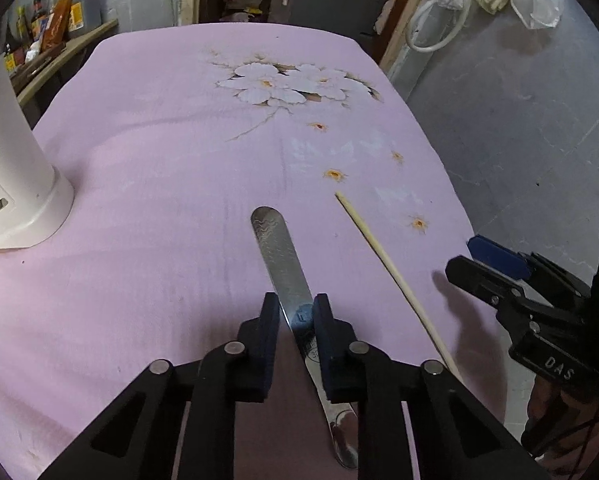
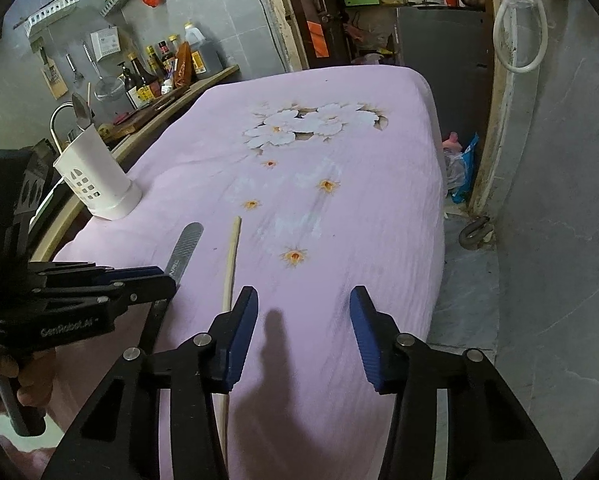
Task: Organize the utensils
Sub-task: 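Close the left tool on the silver butter knife handle, then close the right tool on the wooden chopstick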
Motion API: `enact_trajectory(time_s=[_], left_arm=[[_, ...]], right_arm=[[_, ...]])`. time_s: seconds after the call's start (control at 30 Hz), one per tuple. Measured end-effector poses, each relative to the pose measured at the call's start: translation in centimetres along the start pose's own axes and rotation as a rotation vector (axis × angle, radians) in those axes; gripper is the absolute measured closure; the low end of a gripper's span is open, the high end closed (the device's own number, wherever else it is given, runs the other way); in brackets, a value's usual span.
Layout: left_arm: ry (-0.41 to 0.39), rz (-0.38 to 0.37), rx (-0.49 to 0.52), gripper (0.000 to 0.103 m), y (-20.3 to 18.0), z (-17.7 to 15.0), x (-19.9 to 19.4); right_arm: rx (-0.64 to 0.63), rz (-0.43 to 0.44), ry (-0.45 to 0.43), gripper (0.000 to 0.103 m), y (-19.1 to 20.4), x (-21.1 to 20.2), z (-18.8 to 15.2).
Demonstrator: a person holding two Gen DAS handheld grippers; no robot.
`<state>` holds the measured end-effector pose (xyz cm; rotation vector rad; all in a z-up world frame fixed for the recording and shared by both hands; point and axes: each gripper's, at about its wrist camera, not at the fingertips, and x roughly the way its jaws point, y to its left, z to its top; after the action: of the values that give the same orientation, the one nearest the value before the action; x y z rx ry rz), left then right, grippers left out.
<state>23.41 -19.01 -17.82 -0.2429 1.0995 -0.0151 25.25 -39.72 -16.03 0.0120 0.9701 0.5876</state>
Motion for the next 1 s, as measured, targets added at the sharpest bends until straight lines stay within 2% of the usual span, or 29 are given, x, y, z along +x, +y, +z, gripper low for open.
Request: enact_trajectory(time_s=[0.23, 0.43, 0.6, 0.77, 0.83, 1.0], left_arm=[[0.008, -0.056, -0.126, 0.097, 1.5, 0.3, -0.2], [-0.004, -0.104, -0.14, 0.1, 0.8, 0.6, -0.5], [0.005, -0.087, -0.094, 0.099, -0.2, 1.1, -0.3], [0.047, -0.028, -0.086, 0.096, 0.4, 1.4, 0.3], [0.05, -0.068, -0.128, 0.096, 1.1, 1.6, 0.5], [0.049, -0.13, -0.156, 0.099, 1.5, 1.9, 0.5]], right_arm=[[0.002, 0.044, 0.012, 0.071, 0.4, 0.5, 0.3], [0.007, 0.058, 0.02, 0.072, 0.7, 0.8, 0.4], [0.006, 0.073, 0.024, 0.072, 0.7, 0.9, 0.5], [0.002, 0.086, 0.035, 0.072, 1.0, 1.1, 0.4], [0.002, 0.088, 0.037, 0.072, 1.0, 1.2, 0.4], [0.008, 0.083, 0.046, 0.072, 1.0, 1.4, 0.3]])
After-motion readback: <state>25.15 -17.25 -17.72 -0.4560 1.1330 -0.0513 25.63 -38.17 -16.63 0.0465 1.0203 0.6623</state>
